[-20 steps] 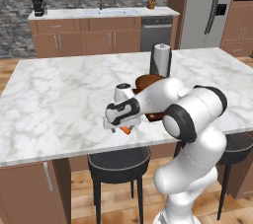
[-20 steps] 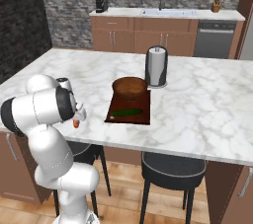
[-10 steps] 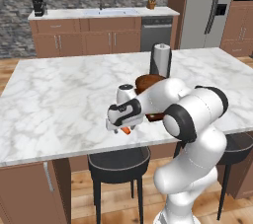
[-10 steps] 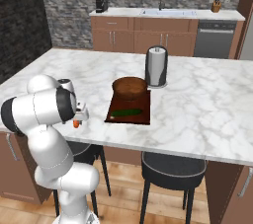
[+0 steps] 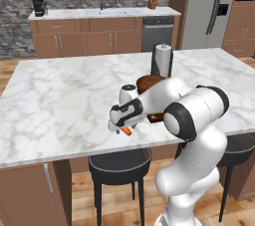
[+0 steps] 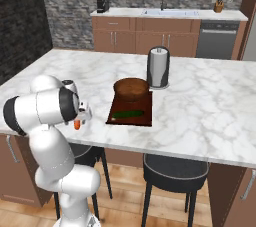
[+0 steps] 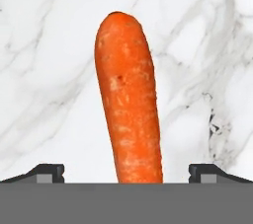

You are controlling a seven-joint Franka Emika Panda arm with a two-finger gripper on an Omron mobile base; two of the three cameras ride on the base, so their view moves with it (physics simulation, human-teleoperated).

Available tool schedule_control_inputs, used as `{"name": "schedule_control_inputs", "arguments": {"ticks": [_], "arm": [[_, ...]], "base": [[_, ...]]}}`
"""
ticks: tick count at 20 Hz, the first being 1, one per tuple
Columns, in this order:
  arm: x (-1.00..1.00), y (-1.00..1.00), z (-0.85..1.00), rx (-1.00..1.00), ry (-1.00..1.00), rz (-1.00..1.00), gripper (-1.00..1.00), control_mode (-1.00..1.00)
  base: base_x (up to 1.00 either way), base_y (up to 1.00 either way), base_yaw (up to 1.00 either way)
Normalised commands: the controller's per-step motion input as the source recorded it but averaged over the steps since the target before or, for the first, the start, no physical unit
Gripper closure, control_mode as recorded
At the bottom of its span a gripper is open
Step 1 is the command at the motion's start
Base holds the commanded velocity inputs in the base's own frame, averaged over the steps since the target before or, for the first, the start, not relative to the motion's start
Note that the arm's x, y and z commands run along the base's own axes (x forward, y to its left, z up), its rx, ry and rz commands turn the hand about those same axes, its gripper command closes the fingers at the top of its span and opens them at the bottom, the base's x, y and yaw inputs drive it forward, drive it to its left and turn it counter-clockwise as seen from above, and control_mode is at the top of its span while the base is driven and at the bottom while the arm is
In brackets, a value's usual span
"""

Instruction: Place the two vegetables and bowl onto the tray for setting up a vegetable dip station.

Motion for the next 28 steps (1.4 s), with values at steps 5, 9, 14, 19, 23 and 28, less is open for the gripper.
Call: {"name": "schedule_control_inputs", "arguments": {"ticks": [5,9,14,19,23,28], "arm": [[0.32,-0.01,-0.08,0.00,-0.01,0.07,-1.00,-1.00],[0.01,0.10,-0.21,0.00,0.01,0.01,-1.00,-1.00],[0.00,0.06,-0.20,0.01,0.00,0.00,1.00,-1.00],[0.00,0.02,-0.04,0.00,-0.02,0.01,1.00,-1.00],[0.00,0.00,0.00,0.00,0.00,0.00,1.00,-1.00],[-0.08,-0.02,0.10,0.00,-0.03,-0.04,1.00,-1.00]], "base": [[0.00,0.00,0.00],[0.00,0.00,0.00],[0.00,0.00,0.00],[0.00,0.00,0.00],[0.00,0.00,0.00],[0.00,0.00,0.00]]}}
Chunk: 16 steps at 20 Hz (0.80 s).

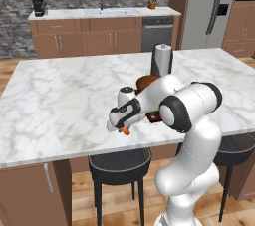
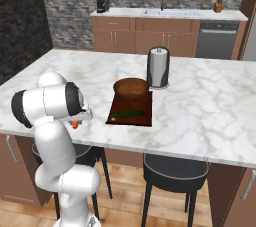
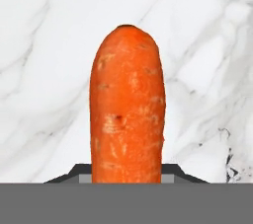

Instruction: Place the two vegetables and bowl onto the tray for setting up a vegetable dip station.

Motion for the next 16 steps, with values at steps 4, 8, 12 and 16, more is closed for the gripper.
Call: {"name": "schedule_control_inputs", "arguments": {"ticks": [4,8,12,16], "arm": [[-0.13,-0.21,0.35,-0.02,-0.14,-0.19,1.00,-1.00],[0.00,-0.14,0.32,-0.06,-0.10,-0.32,1.00,-1.00],[0.00,-0.04,0.33,-0.02,-0.13,-0.35,1.00,-1.00],[0.00,0.02,0.27,0.00,-0.15,-0.42,1.00,-1.00]], "base": [[0.00,0.00,0.00],[0.00,0.00,0.00],[0.00,0.00,0.00],[0.00,0.00,0.00]]}}
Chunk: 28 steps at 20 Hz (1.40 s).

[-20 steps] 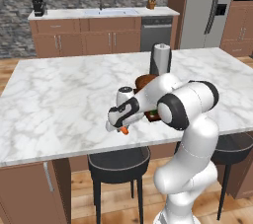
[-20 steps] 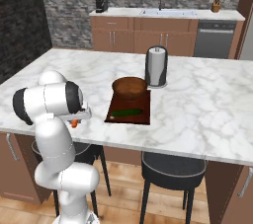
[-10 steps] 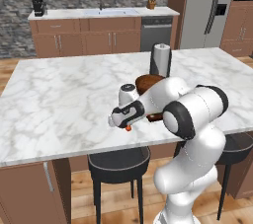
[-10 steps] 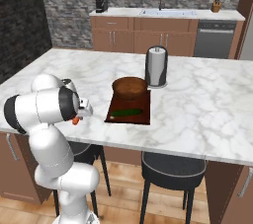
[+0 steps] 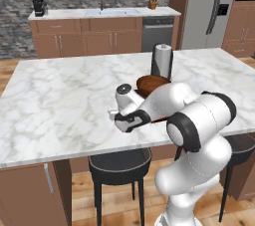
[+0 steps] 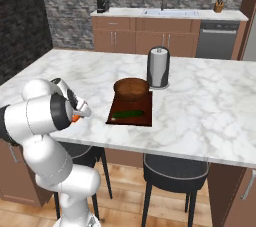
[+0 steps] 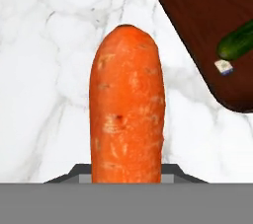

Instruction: Place the two vegetables and bowl onto the tray for setting up a vegetable dip station.

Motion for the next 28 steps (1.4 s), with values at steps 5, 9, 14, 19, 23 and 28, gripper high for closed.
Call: {"name": "schedule_control_inputs", "arguments": {"ticks": [5,9,14,19,23,28], "arm": [[0.01,0.00,0.27,-0.01,-0.09,-0.40,1.00,-1.00],[0.06,-0.01,0.17,-0.02,-0.10,-0.39,1.00,-1.00],[0.06,-0.25,0.04,0.02,-0.09,-0.33,1.00,-1.00],[0.23,-0.52,-0.01,0.14,0.00,-0.17,1.00,-1.00],[0.32,-0.51,0.08,0.21,0.05,-0.13,1.00,-1.00],[0.21,-0.53,0.00,0.26,0.00,-0.15,1.00,-1.00]], "base": [[0.00,0.00,0.00],[0.00,0.00,0.00],[0.00,0.00,0.00],[0.00,0.00,0.00],[0.00,0.00,0.00],[0.00,0.00,0.00]]}}
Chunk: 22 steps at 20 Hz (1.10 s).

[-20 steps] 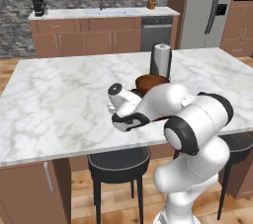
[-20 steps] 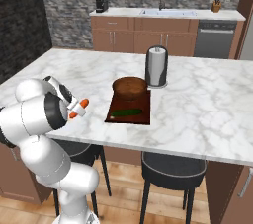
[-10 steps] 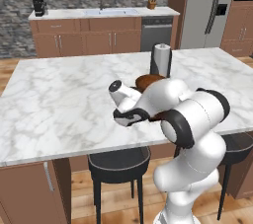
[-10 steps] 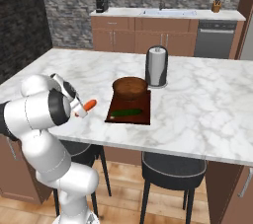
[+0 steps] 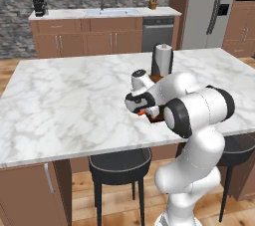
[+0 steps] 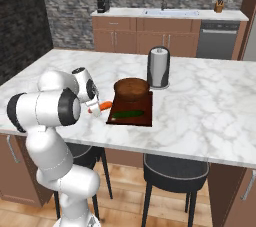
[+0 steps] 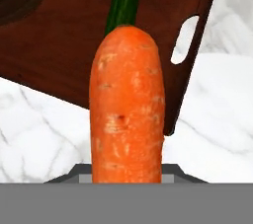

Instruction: Place the two vegetables and bowl onto the tray for setting up a vegetable dip station.

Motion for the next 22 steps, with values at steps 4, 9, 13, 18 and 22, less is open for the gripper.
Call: {"name": "schedule_control_inputs", "arguments": {"ticks": [4,9,13,18,22], "arm": [[0.10,-0.50,0.00,0.18,-0.08,-0.10,1.00,-1.00],[0.24,-0.41,-0.06,0.08,-0.10,-0.01,1.00,-1.00],[0.28,-0.42,-0.06,0.06,-0.02,0.00,1.00,-1.00],[0.30,-0.35,-0.10,0.02,0.00,-0.03,1.00,-1.00],[0.14,-0.21,-0.21,0.00,0.00,-0.07,1.00,-1.00]], "base": [[0.00,0.00,0.00],[0.00,0.00,0.00],[0.00,0.00,0.00],[0.00,0.00,0.00],[0.00,0.00,0.00]]}}
